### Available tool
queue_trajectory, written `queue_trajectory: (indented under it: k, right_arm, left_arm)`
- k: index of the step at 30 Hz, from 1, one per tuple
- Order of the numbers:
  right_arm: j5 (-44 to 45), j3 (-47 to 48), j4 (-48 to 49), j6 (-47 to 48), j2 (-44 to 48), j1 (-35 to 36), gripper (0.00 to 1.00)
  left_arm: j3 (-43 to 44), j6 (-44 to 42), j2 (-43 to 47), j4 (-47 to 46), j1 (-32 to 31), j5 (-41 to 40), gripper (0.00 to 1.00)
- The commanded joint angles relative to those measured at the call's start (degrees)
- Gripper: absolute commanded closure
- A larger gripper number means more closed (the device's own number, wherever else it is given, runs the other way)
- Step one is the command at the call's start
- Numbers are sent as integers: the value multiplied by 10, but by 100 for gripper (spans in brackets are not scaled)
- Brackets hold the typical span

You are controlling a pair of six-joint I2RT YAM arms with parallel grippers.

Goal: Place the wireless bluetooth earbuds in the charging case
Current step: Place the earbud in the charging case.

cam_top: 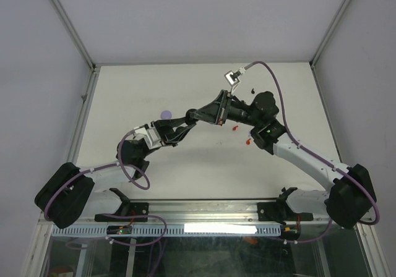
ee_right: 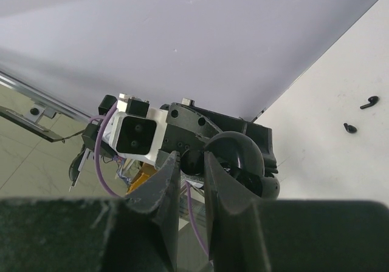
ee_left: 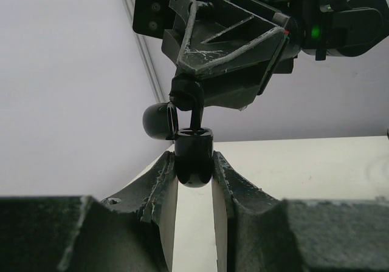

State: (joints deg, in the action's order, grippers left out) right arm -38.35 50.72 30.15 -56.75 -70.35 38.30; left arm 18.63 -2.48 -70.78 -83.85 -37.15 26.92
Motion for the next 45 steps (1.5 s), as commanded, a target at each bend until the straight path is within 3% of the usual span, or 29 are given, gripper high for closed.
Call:
queue_trajectory:
  k: [1, 36, 45]
  right_arm:
    - [18, -7, 34, -1, 6, 3, 85]
    - [107, -56, -5, -59, 22, 6, 85]
    - [101, -13, -75, -49, 11, 14, 85]
  left_arm:
    - [16, 1, 22, -160, -2, -9, 100]
    - [13, 25, 34, -159, -2, -28, 100]
    - [11, 23, 18, -159, -2, -19, 100]
